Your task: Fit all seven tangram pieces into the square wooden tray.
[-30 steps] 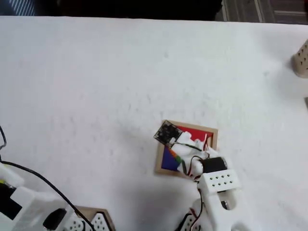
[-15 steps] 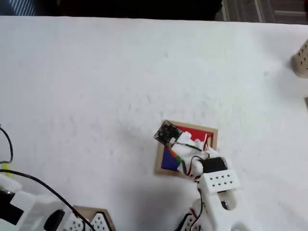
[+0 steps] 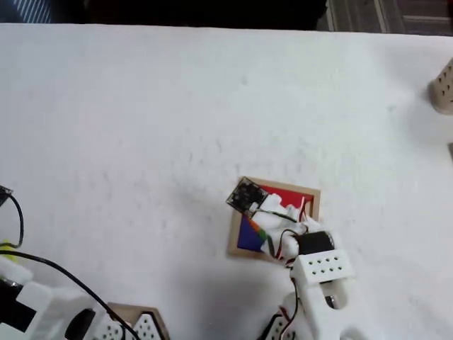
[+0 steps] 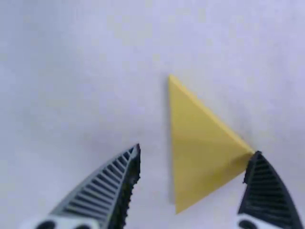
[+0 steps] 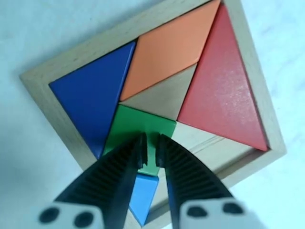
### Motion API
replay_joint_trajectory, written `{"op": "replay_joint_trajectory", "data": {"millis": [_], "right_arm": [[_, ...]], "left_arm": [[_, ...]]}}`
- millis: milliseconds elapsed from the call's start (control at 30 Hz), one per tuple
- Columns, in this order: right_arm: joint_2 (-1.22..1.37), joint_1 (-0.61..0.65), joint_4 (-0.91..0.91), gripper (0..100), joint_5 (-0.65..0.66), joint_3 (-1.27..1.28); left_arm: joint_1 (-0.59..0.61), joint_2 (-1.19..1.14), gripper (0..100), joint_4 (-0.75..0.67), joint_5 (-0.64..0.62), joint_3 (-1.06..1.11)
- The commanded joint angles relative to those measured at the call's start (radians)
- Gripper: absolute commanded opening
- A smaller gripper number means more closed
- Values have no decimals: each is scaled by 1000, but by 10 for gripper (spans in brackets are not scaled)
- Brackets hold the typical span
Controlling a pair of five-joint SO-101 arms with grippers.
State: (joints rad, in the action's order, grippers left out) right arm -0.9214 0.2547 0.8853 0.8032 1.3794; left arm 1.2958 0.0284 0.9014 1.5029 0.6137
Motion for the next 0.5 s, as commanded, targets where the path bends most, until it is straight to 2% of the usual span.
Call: {"op": "replay_joint_trajectory", "data": {"millis": [0, 467], "right_arm": [[4, 7, 8, 45, 11, 0], [4, 2, 8, 45, 11, 0]], "left_arm": [[5, 42, 347, 6, -17, -5], [28, 42, 347, -103, -41, 157]]}}
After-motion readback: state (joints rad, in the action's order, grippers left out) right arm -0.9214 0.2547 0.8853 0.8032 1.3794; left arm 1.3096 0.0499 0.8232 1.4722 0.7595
